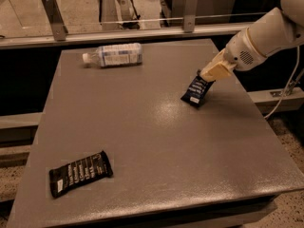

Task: Move rxbar blueberry near blue plastic bottle

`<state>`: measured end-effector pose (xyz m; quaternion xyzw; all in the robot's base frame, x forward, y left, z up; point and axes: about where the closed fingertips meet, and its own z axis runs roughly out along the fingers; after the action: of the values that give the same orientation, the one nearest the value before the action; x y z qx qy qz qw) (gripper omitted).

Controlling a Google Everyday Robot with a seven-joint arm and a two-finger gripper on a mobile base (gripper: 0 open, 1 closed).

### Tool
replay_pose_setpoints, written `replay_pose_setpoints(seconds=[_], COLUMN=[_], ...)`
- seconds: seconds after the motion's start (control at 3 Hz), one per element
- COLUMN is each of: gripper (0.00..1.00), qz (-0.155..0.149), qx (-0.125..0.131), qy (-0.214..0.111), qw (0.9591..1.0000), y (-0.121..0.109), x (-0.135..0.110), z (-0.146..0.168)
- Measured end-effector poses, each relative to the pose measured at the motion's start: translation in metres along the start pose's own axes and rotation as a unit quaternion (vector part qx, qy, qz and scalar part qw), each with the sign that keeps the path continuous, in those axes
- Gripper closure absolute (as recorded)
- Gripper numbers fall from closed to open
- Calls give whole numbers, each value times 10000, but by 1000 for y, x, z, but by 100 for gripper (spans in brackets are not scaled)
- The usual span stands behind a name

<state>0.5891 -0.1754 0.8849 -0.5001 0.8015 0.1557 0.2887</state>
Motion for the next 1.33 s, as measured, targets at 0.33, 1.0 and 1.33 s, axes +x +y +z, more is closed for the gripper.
replay_pose_setpoints(seconds=[0.33,1.0,1.33], gripper=[100,100,100], qz=[-128,-332,-421], qx=[202,208,120], qy=[-268,-657,-827], qw=[9994,9971,9956], y=[-14,-25,-25], x=[-36,-107,-135], z=[4,56,84])
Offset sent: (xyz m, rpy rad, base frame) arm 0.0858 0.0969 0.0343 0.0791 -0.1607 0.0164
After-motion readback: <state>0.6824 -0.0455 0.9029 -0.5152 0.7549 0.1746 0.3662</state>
